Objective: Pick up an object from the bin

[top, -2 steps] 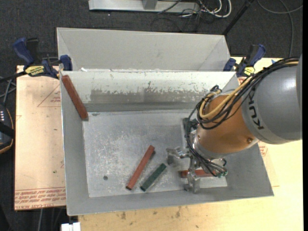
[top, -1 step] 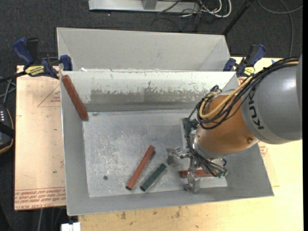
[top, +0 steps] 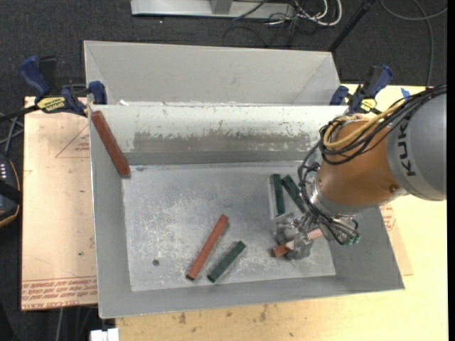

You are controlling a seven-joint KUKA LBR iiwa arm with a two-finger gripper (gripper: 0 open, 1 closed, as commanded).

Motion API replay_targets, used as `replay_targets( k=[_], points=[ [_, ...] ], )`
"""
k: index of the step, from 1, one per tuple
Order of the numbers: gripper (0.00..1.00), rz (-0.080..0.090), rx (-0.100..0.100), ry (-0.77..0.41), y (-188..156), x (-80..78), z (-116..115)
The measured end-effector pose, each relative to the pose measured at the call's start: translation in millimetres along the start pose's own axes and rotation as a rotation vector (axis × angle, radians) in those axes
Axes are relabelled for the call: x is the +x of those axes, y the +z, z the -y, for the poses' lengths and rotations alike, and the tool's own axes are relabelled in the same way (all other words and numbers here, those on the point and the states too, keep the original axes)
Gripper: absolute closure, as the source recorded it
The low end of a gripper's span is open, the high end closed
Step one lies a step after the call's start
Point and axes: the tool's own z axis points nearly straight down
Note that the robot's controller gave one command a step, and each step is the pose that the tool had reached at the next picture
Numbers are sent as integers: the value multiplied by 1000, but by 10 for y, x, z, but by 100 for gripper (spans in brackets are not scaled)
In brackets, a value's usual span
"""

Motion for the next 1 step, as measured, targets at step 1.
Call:
replay_targets(
  k=[1],
  points=[
    [100,0,0,0,0,0,0]
  ],
)
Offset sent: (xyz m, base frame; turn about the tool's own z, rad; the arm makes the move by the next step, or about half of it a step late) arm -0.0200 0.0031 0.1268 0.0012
